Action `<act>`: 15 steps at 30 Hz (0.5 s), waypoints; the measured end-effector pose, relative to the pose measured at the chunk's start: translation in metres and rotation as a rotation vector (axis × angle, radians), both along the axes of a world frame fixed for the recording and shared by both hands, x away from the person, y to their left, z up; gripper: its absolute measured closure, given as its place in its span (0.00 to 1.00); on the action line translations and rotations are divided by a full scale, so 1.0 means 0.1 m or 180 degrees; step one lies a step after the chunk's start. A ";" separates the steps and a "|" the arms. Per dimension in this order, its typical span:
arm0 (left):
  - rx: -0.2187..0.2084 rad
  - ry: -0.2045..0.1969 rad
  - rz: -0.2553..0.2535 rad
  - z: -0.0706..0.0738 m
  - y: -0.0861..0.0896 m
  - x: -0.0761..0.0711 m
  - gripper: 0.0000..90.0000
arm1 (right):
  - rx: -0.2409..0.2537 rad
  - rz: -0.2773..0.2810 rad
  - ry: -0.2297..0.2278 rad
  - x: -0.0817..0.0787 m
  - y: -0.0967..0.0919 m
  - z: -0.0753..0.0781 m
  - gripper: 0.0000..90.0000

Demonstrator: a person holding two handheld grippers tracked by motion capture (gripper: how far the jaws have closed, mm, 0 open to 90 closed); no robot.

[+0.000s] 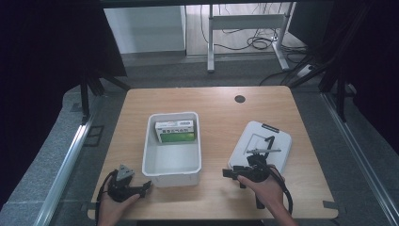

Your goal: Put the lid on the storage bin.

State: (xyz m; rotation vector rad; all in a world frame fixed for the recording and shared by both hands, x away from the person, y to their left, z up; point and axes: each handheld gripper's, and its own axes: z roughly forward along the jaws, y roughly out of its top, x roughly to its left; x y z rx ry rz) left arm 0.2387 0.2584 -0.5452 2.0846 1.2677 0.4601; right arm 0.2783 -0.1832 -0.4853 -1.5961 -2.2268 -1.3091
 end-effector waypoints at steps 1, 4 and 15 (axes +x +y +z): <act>0.0000 0.0000 0.0001 0.00 0.00 0.00 0.13 | 0.0015 -0.0011 -0.0015 0.01 -0.01 0.02 0.43; 0.0000 0.0000 0.0001 0.00 0.00 0.00 0.13 | 0.0040 -0.0044 -0.0052 0.03 -0.04 0.09 0.43; -0.0002 0.0000 -0.0002 0.00 0.00 0.00 0.13 | 0.0054 -0.0111 -0.0148 0.11 -0.10 0.24 0.44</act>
